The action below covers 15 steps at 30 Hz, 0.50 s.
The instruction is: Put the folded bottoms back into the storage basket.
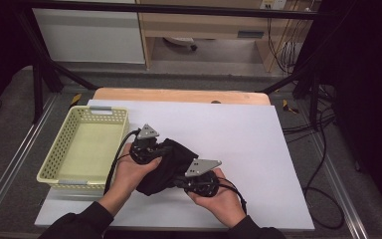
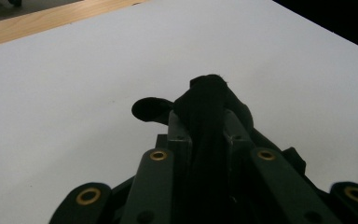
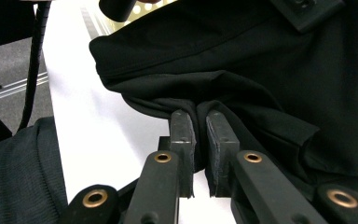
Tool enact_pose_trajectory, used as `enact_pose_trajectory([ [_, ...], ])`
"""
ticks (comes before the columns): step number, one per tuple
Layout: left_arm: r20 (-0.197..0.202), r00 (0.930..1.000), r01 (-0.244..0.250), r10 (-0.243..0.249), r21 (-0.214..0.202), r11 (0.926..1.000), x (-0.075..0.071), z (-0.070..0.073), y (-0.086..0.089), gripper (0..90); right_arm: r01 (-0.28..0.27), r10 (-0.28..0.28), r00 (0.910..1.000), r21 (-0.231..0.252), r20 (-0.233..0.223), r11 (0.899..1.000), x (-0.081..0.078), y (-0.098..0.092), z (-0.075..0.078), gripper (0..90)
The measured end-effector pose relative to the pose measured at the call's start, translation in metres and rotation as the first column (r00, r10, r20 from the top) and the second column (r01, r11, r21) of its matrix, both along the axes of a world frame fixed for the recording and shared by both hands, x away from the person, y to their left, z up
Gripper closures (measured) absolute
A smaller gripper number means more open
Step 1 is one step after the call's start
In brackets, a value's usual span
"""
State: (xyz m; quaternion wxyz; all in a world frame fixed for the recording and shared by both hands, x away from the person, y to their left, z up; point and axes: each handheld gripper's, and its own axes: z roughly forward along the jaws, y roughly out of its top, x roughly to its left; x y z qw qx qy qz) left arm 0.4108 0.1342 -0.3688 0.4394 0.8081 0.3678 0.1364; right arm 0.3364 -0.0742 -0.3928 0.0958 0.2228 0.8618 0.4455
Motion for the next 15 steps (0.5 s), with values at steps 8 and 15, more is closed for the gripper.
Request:
enact_pose_trajectory([
  [8, 0.017, 0.9997, -0.017, 0.017, -0.013, 0.9998, 0.0006, 0.0040, 0.0044, 78.0, -0.003, 0.003, 1.0000, 0.003, 0.004, 1.000, 0.0027, 0.0022, 0.0032, 83.6],
  [15, 0.033, 0.9992, -0.023, 0.023, -0.008, 0.9997, 0.0000, 0.0086, 0.0092, 78.0, -0.010, 0.010, 0.9999, 0.000, 0.011, 1.000, 0.0056, 0.0071, 0.0098, 83.6],
])
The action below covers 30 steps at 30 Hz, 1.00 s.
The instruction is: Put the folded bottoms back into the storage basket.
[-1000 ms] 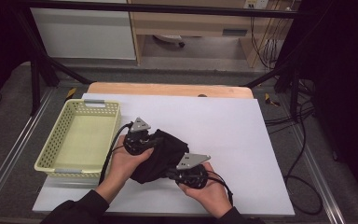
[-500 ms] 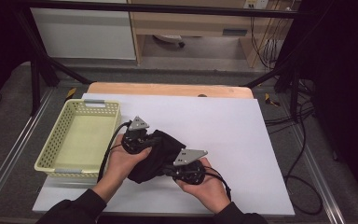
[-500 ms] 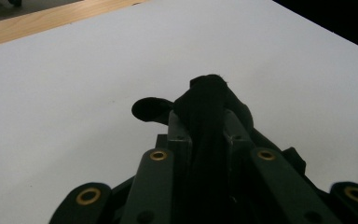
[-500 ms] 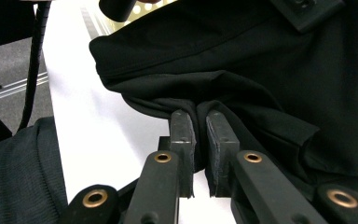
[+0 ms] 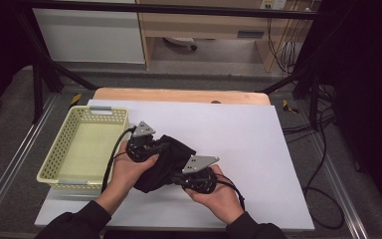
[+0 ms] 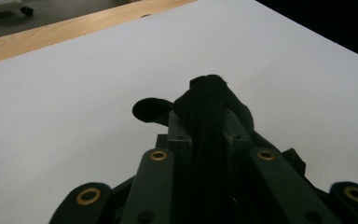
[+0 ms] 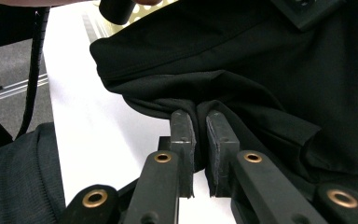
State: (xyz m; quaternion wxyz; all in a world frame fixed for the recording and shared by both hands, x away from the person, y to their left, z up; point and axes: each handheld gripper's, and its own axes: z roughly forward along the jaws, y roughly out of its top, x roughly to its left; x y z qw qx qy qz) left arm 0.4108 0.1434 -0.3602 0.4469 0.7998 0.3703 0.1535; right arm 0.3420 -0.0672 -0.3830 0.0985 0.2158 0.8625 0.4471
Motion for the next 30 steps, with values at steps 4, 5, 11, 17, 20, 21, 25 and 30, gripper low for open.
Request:
enact_pose_trajectory([
  [4, 0.001, 0.9999, -0.013, 0.013, -0.009, 0.9999, 0.000, 0.000, 0.003, 77.9, -0.009, 0.009, 1.0000, -0.009, 0.002, 1.000, 0.001, 0.004, 0.002, 83.6],
  [5, -0.001, 0.9999, -0.013, 0.013, -0.010, 0.9999, 0.000, 0.001, 0.004, 77.9, -0.012, 0.012, 0.9999, -0.011, 0.003, 1.000, 0.002, 0.005, 0.003, 83.6],
  [11, 0.004, 0.9997, -0.023, 0.023, -0.020, 0.9995, 0.003, 0.004, 0.009, 77.9, -0.018, 0.018, 0.9998, -0.013, 0.007, 1.000, 0.005, 0.010, 0.006, 83.6],
  [17, 0.009, 0.9995, -0.031, 0.031, -0.026, 0.9992, 0.004, 0.008, 0.014, 77.9, -0.019, 0.019, 0.9997, -0.013, 0.014, 1.000, 0.007, 0.013, 0.009, 83.6],
  [20, 0.010, 0.9992, -0.040, 0.040, -0.035, 0.9986, 0.005, 0.009, 0.017, 77.8, -0.018, 0.018, 0.9997, -0.011, 0.014, 1.000, 0.008, 0.014, 0.010, 83.6],
  [21, 0.004, 0.9993, -0.038, 0.038, -0.042, 0.9984, 0.005, 0.010, 0.017, 77.8, -0.019, 0.019, 0.9997, -0.010, 0.015, 1.000, 0.009, 0.015, 0.011, 83.7],
  [25, 0.014, 0.9992, -0.038, 0.038, -0.033, 0.9987, 0.005, 0.012, 0.018, 77.8, -0.018, 0.018, 0.9997, -0.009, 0.018, 1.000, 0.010, 0.017, 0.013, 83.6],
  [30, 0.020, 0.9993, -0.031, 0.031, -0.021, 0.9993, 0.002, 0.012, 0.018, 77.9, -0.026, 0.026, 0.9995, -0.008, 0.020, 1.000, 0.011, 0.020, 0.015, 83.6],
])
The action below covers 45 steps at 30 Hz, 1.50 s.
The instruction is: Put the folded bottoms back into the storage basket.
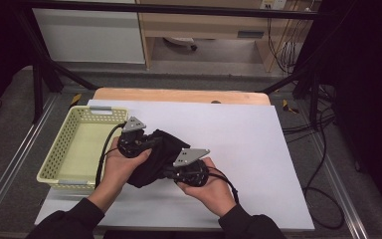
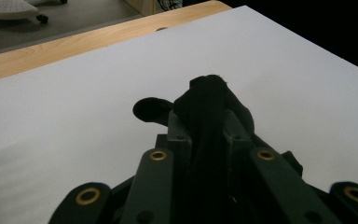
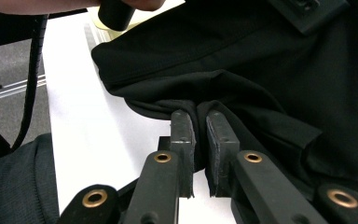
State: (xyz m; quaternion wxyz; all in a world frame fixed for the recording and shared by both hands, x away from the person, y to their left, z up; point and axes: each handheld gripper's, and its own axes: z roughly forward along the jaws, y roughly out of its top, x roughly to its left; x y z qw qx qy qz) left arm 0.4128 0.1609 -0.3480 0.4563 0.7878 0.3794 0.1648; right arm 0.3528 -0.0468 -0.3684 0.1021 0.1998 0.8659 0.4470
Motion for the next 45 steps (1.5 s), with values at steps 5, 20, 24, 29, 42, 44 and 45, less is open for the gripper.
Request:
enact_pose_trajectory([
  [5, -0.008, 1.0000, -0.002, 0.002, -0.019, 0.9998, 0.000, 0.002, 0.002, 77.9, -0.006, 0.006, 1.0000, -0.004, 0.003, 1.000, 0.000, 0.004, 0.002, 83.6],
  [20, 0.013, 0.9994, -0.031, 0.032, -0.059, 0.9978, 0.005, 0.012, 0.019, 77.9, -0.014, 0.014, 0.9997, 0.007, 0.017, 1.000, 0.007, 0.018, 0.012, 83.6],
  [24, 0.010, 0.9989, -0.045, 0.046, -0.092, 0.9947, 0.007, 0.016, 0.029, 77.8, -0.018, 0.018, 0.9996, 0.007, 0.023, 1.000, 0.011, 0.024, 0.016, 83.6],
  [29, 0.013, 0.9977, -0.064, 0.066, -0.106, 0.9923, 0.010, 0.023, 0.041, 77.8, -0.028, 0.027, 0.9990, 0.015, 0.035, 0.999, 0.015, 0.035, 0.024, 83.5],
  [42, 0.088, 0.9888, -0.113, 0.121, -0.094, 0.9892, 0.015, 0.040, 0.071, 77.9, -0.048, 0.046, 0.9974, 0.030, 0.055, 0.998, 0.032, 0.063, 0.036, 83.6],
  [44, 0.080, 0.9884, -0.121, 0.129, -0.099, 0.9877, 0.017, 0.041, 0.076, 77.9, -0.053, 0.051, 0.9972, 0.033, 0.055, 0.998, 0.034, 0.068, 0.038, 83.6],
  [45, 0.080, 0.9878, -0.126, 0.134, -0.100, 0.9871, 0.017, 0.041, 0.079, 77.9, -0.056, 0.054, 0.9969, 0.034, 0.058, 0.998, 0.035, 0.071, 0.039, 83.5],
])
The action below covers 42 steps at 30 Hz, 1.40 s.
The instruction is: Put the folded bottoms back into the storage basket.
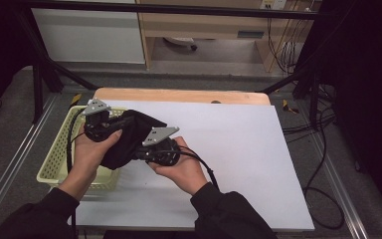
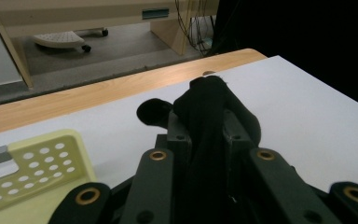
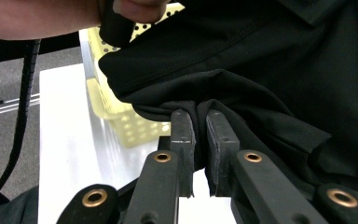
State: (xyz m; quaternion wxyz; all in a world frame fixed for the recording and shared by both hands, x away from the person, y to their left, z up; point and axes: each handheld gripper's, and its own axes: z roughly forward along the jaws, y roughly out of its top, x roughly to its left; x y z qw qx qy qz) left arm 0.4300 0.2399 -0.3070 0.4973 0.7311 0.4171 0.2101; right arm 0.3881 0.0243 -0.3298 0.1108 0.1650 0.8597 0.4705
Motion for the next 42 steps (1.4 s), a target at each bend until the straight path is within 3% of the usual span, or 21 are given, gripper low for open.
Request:
enact_pose_trajectory([
  [5, -0.014, 0.9999, -0.009, 0.009, -0.045, 0.9990, 0.002, 0.001, 0.018, 77.9, -0.007, 0.007, 1.0000, -0.001, 0.007, 1.000, 0.004, 0.010, 0.002, 83.6],
  [11, -0.014, 0.9994, -0.033, 0.032, -0.041, 0.9986, 0.002, 0.003, 0.032, 77.9, -0.010, 0.010, 0.9999, 0.020, 0.003, 1.000, 0.010, 0.022, 0.001, 83.6],
  [16, -0.014, 0.9982, -0.059, 0.058, -0.045, 0.9973, 0.004, 0.004, 0.043, 77.9, -0.016, 0.016, 0.9999, 0.008, 0.004, 1.000, 0.014, 0.031, 0.001, 83.6],
  [20, -0.009, 0.9973, -0.073, 0.072, -0.043, 0.9964, 0.005, 0.004, 0.049, 77.9, -0.011, 0.011, 0.9993, 0.007, 0.035, 1.000, 0.016, 0.038, 0.002, 83.6],
  [42, -0.017, 0.9936, -0.112, 0.111, -0.046, 0.9926, 0.010, 0.002, 0.069, 77.9, -0.035, 0.035, 0.9990, 0.007, 0.029, 0.999, 0.023, 0.064, 0.002, 83.6],
])
